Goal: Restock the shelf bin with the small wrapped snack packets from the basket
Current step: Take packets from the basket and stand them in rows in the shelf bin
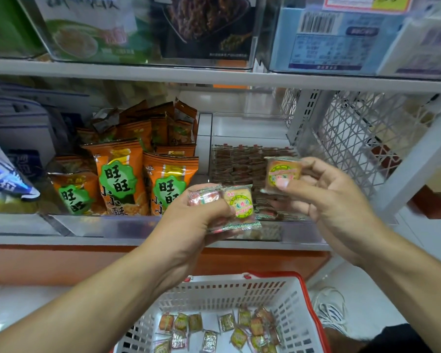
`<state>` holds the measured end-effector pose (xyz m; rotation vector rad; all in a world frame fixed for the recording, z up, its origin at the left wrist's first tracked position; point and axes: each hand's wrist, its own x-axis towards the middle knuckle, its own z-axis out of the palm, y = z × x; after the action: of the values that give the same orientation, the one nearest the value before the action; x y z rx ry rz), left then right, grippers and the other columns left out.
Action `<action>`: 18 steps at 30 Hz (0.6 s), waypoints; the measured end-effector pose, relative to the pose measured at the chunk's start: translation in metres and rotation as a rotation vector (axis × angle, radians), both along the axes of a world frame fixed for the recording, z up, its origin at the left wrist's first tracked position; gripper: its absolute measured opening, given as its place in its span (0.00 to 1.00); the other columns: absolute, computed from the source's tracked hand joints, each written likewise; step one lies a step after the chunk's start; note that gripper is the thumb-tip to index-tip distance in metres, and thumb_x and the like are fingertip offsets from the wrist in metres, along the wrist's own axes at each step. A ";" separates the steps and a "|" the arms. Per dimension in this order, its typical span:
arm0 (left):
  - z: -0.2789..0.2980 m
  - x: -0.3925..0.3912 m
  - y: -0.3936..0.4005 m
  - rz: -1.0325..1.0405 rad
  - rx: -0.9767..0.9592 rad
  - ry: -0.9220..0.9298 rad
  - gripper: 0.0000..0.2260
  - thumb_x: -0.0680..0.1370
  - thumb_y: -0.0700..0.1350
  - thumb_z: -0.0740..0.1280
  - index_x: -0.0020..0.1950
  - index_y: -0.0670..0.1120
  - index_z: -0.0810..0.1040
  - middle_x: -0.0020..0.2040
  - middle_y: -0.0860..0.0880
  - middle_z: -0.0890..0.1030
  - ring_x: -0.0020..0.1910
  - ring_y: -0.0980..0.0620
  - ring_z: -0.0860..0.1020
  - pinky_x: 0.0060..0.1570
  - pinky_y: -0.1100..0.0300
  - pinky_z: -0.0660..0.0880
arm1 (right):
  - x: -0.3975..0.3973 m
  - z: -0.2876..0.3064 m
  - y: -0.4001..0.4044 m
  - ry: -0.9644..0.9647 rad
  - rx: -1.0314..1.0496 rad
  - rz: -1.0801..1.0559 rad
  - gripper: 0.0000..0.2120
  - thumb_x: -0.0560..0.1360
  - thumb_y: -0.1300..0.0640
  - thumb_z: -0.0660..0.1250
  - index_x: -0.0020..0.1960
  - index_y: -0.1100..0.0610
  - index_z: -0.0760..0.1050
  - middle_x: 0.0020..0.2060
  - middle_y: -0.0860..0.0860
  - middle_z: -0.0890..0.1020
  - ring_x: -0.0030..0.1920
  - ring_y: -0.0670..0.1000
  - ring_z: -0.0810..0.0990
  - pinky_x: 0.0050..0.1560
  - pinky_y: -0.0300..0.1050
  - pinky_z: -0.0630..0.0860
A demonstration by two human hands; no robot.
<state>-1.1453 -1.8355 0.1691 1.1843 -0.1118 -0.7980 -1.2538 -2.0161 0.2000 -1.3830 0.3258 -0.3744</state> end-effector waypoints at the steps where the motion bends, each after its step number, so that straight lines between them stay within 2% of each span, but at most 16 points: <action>1: 0.000 0.000 0.000 0.002 0.000 -0.002 0.17 0.72 0.29 0.71 0.57 0.44 0.78 0.46 0.43 0.88 0.44 0.45 0.87 0.33 0.58 0.82 | 0.000 0.002 -0.002 -0.001 -0.018 0.043 0.15 0.64 0.56 0.77 0.50 0.56 0.82 0.48 0.58 0.86 0.48 0.55 0.85 0.47 0.49 0.83; 3: -0.001 0.001 0.001 0.002 0.004 -0.005 0.17 0.72 0.29 0.71 0.57 0.43 0.79 0.46 0.43 0.88 0.43 0.45 0.87 0.33 0.58 0.82 | -0.002 0.003 -0.005 0.038 -0.022 0.172 0.15 0.66 0.56 0.76 0.52 0.57 0.84 0.49 0.61 0.84 0.49 0.55 0.84 0.49 0.51 0.83; 5: -0.002 0.002 0.001 -0.005 0.014 -0.024 0.17 0.71 0.28 0.72 0.57 0.43 0.79 0.47 0.42 0.87 0.43 0.45 0.87 0.34 0.57 0.82 | -0.004 0.002 -0.004 0.087 -0.037 0.265 0.18 0.66 0.58 0.75 0.55 0.58 0.83 0.51 0.61 0.84 0.47 0.55 0.83 0.45 0.47 0.83; 9: -0.003 0.001 0.003 -0.058 0.024 -0.073 0.18 0.69 0.29 0.74 0.54 0.45 0.80 0.48 0.41 0.87 0.42 0.45 0.87 0.35 0.58 0.81 | -0.004 -0.001 -0.002 0.167 -0.090 0.225 0.25 0.63 0.61 0.77 0.60 0.56 0.80 0.49 0.56 0.84 0.42 0.50 0.81 0.35 0.37 0.77; 13: -0.004 0.000 0.006 -0.148 0.041 -0.119 0.20 0.65 0.33 0.76 0.54 0.46 0.82 0.50 0.39 0.86 0.47 0.45 0.86 0.41 0.56 0.81 | -0.002 0.001 -0.003 0.242 -0.023 0.236 0.21 0.66 0.61 0.75 0.58 0.57 0.82 0.48 0.55 0.85 0.41 0.47 0.80 0.32 0.35 0.73; 16: -0.004 -0.001 0.007 -0.185 0.074 -0.167 0.21 0.62 0.35 0.77 0.53 0.48 0.83 0.52 0.38 0.86 0.47 0.45 0.83 0.46 0.54 0.78 | -0.004 0.003 -0.003 0.314 -0.075 0.322 0.18 0.68 0.58 0.74 0.58 0.51 0.84 0.53 0.53 0.86 0.43 0.46 0.83 0.38 0.39 0.79; 18: -0.005 -0.001 0.009 -0.210 0.069 -0.180 0.22 0.62 0.35 0.77 0.55 0.46 0.82 0.51 0.39 0.86 0.46 0.47 0.84 0.42 0.58 0.79 | -0.006 0.002 -0.002 0.352 -0.011 0.400 0.18 0.70 0.59 0.73 0.60 0.50 0.83 0.55 0.54 0.85 0.47 0.50 0.84 0.45 0.46 0.83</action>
<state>-1.1466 -1.8264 0.1641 1.3236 -0.3649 -0.8829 -1.2600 -2.0177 0.2024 -1.4851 0.3241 0.2010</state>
